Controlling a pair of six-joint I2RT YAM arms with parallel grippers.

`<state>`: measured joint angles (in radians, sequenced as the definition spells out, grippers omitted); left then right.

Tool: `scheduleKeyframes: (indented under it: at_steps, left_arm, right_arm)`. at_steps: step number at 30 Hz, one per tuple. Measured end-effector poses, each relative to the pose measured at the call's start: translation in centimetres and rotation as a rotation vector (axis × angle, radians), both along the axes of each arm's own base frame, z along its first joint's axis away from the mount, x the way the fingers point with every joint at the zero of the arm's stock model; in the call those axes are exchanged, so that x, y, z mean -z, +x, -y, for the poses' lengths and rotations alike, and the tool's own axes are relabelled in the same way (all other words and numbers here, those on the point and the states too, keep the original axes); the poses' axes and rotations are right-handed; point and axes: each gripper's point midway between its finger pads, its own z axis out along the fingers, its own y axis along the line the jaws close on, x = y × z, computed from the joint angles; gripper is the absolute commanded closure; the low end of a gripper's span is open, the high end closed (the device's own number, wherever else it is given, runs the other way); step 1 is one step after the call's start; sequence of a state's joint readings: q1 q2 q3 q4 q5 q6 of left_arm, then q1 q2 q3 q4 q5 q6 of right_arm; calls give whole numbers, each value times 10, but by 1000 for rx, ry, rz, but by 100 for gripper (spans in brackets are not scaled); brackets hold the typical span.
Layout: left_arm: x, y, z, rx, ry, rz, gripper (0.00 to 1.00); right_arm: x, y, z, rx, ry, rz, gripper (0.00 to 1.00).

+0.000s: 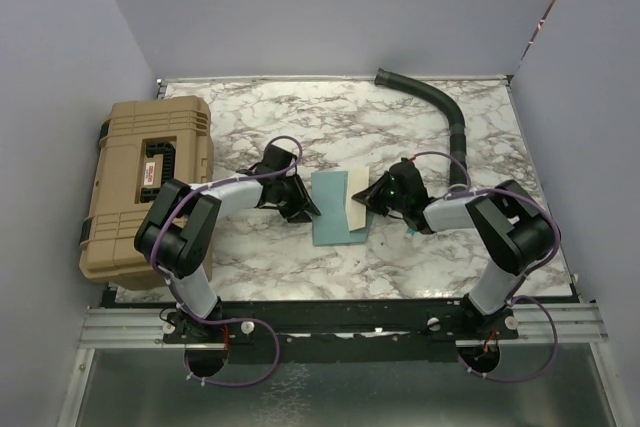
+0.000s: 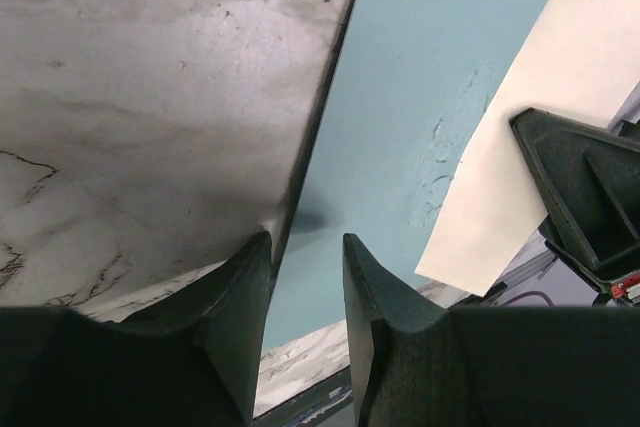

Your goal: Place the letter into the envelope and seal it

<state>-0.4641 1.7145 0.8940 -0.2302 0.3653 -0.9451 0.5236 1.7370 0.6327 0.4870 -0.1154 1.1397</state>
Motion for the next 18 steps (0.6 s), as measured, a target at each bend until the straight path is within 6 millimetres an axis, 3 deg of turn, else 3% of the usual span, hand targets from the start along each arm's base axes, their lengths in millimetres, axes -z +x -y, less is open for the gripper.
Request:
scheduleKeyframes:
  at_steps: [18]
  left_arm:
    - [-1,12,2,-8,5,31,64]
  right_arm:
    - [8,-9,9,37,-15,-52,100]
